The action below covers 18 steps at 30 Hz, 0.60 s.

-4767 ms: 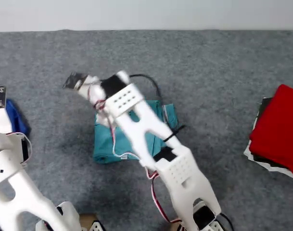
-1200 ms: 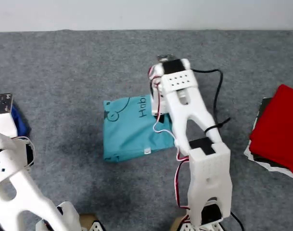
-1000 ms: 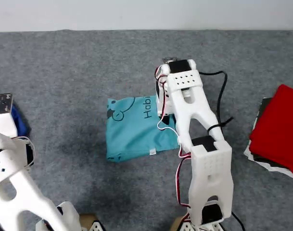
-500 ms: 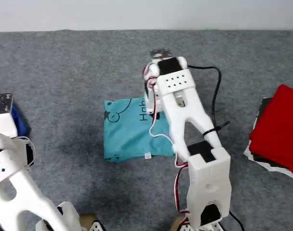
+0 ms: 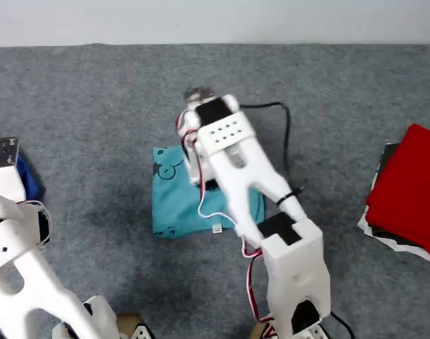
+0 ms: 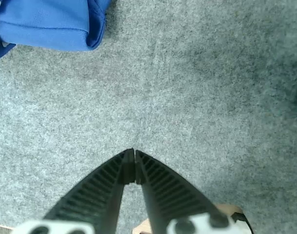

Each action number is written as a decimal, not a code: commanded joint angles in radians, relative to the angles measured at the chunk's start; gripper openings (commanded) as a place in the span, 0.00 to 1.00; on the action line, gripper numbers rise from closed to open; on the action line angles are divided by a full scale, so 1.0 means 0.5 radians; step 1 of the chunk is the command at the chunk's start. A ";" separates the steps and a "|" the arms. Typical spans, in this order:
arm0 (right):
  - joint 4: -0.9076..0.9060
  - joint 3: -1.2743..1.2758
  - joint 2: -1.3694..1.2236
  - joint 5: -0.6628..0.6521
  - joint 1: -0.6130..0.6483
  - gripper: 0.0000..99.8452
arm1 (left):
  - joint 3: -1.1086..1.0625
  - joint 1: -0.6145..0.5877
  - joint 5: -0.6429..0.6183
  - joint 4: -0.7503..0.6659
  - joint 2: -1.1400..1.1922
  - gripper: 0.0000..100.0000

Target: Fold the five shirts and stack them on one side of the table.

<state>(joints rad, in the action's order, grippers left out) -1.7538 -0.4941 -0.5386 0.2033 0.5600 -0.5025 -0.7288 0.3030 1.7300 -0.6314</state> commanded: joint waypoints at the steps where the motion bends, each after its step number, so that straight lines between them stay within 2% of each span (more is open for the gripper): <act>1: -0.048 0.123 -0.103 0.025 0.048 0.01 | 0.008 0.003 0.006 0.046 -0.046 0.00; 5: 0.066 0.181 -0.333 0.021 0.035 0.01 | 0.008 0.009 0.006 0.046 -0.046 0.00; 8: 0.011 0.120 -0.361 0.021 0.054 0.01 | 0.008 0.012 0.006 0.046 -0.046 0.00; 13: -0.081 0.006 -0.078 0.025 0.155 0.01 | 0.008 0.012 0.006 0.046 -0.046 0.00; 18: -0.078 0.006 0.170 0.034 0.367 0.01 | 0.008 0.012 0.006 0.046 -0.046 0.00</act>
<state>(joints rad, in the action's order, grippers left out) -1.7538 -0.4404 -0.5570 0.2079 0.6859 -0.5025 -0.7288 0.3030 1.7300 -0.6314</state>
